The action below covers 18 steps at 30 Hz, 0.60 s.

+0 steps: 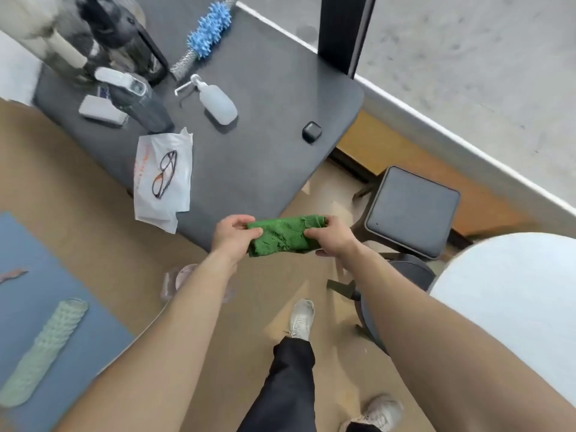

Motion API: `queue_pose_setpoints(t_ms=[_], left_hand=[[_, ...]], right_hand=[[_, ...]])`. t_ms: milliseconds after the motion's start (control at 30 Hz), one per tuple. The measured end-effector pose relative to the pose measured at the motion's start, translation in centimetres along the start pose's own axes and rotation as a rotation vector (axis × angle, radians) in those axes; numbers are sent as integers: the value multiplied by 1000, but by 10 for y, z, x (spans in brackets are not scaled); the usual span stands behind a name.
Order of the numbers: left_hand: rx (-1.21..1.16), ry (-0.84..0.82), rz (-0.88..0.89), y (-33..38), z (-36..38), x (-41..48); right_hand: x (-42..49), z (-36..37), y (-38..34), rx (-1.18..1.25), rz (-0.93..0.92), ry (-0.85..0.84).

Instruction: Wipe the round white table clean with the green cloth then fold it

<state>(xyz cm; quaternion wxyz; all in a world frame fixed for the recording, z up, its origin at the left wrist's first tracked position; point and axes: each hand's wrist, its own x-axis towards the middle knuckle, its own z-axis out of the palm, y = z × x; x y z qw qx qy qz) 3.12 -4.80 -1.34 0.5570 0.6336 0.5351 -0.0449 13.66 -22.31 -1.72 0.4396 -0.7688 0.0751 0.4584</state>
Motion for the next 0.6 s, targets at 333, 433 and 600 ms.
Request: queue_pose_setpoints(t_ms=[333,433,600], left_hand=[[83,284,100,19,-84,28],[243,85,92,11,-68,2],[505,-156,213,11,-11,-61]], right_hand=[[-14,40,-57,-302,-106,42],[-42,12,-33,-352,-62,24],[-93,-61,20,-337,-37,140]])
